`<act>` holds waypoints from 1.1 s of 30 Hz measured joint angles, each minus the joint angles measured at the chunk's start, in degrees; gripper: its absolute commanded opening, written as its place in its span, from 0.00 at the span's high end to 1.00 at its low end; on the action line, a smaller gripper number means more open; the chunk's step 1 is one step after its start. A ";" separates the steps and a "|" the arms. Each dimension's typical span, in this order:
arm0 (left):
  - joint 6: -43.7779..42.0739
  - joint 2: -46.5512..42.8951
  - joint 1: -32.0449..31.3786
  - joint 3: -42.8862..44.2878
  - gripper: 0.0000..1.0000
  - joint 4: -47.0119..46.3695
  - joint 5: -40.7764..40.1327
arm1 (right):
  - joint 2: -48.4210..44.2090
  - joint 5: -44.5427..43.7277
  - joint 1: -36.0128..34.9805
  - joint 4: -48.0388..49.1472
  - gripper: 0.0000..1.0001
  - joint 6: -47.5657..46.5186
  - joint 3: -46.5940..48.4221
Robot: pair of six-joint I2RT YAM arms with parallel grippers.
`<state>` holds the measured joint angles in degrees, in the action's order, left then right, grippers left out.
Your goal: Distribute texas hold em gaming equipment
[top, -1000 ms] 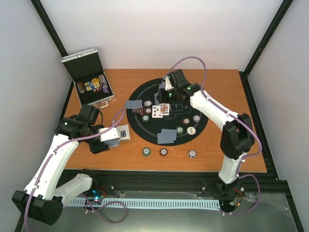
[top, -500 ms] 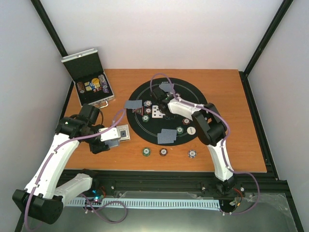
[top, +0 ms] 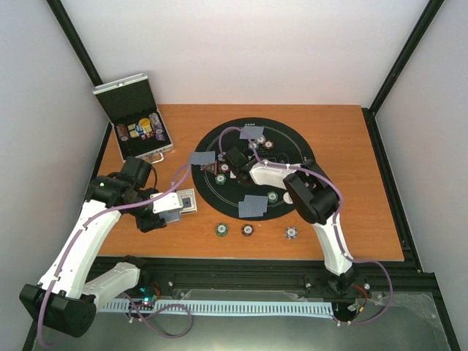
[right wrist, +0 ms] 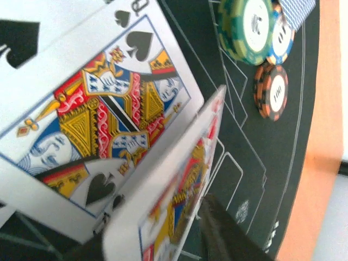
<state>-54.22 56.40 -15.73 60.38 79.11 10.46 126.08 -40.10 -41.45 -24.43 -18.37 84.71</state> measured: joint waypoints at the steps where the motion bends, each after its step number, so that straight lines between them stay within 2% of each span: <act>1: 0.00 0.07 0.00 0.04 0.99 -0.02 0.00 | -0.37 -0.59 -0.20 0.50 0.59 0.02 -0.63; 4: 0.00 0.11 0.00 0.37 0.99 0.13 0.02 | -3.06 1.09 -0.26 -0.13 0.44 0.44 -2.27; 5: 0.00 0.11 0.00 0.57 0.99 0.26 0.02 | -4.09 1.97 -0.28 -0.55 0.43 0.57 -3.02; 6: 0.00 0.11 0.00 0.81 0.99 0.33 0.02 | -4.76 2.38 -0.33 -0.70 0.38 1.18 -3.54; 10: 0.00 0.09 0.00 1.18 0.99 0.39 0.00 | -7.72 4.90 -0.37 -3.21 0.35 2.78 -4.94; 11: 0.00 0.09 0.00 1.18 0.99 0.44 0.00 | -8.35 5.42 -0.37 -3.67 0.28 3.21 -4.94; 14: 0.00 0.07 0.00 1.18 0.99 0.61 0.00 | -11.21 7.63 -0.37 -5.14 0.25 5.31 -4.98; 17: 0.02 -0.07 0.00 1.18 0.99 0.87 0.00 | -15.30 9.18 -0.37 -6.32 0.10 7.89 -5.31; 23: 0.02 -0.39 0.00 1.20 0.99 1.57 0.02 | -21.03 12.83 0.07 -12.28 0.08 17.94 -1.60; 25: 0.02 -0.50 0.00 1.20 0.99 1.70 0.04 | -22.71 17.77 0.24 -12.33 0.05 22.29 -1.49; 28: 0.04 -0.68 0.00 1.20 0.99 1.73 0.09 | -30.53 29.57 0.50 -9.33 0.02 31.17 -7.43; 33: 0.07 -0.85 0.00 1.20 0.99 1.70 0.31 | -42.86 49.51 0.42 2.93 0.00 46.84 -19.78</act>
<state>-54.15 55.55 -15.73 61.58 80.82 10.76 83.22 9.41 -41.04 -21.50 28.47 64.93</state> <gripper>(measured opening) 0.635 0.998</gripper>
